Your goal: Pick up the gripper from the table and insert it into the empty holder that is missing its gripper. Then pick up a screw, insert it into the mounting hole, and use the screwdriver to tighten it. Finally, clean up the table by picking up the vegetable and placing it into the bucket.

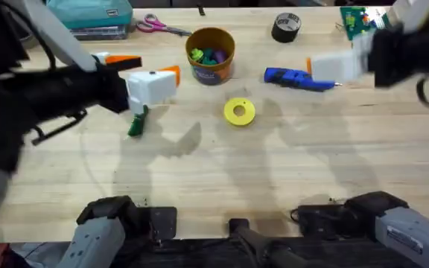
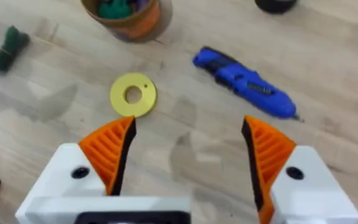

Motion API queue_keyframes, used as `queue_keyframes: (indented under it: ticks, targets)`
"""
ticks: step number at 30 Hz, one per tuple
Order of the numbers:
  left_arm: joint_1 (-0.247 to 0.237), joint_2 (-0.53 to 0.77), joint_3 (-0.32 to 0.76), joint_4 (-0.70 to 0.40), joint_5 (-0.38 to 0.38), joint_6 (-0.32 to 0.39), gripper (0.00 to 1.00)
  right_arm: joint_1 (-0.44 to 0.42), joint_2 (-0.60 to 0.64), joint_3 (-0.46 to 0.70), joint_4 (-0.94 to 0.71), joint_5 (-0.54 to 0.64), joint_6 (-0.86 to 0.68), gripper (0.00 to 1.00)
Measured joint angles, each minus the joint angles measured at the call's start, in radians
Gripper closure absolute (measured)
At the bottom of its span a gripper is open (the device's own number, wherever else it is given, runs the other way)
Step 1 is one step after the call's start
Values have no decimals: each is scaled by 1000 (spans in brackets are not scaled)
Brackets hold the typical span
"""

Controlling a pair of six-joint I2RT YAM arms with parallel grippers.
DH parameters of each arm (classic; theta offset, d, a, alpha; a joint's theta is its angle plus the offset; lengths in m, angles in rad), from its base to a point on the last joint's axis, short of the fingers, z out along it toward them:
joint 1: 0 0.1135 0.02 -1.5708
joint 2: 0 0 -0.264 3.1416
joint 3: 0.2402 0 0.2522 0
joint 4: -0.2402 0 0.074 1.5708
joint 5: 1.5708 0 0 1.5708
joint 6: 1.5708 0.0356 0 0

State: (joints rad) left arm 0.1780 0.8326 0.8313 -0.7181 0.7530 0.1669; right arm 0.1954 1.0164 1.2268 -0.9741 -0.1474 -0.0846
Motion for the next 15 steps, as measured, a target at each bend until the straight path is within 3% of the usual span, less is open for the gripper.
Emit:
queue_keyframes:
  ticks: [8,15]
  targets:
    - [17,111,188,-248,-199,90,15,-101,-200,-204,-3,0,37,6]
    - [17,115,206,-296,-333,111,15,-114,-229,-229,8,0,41,5]
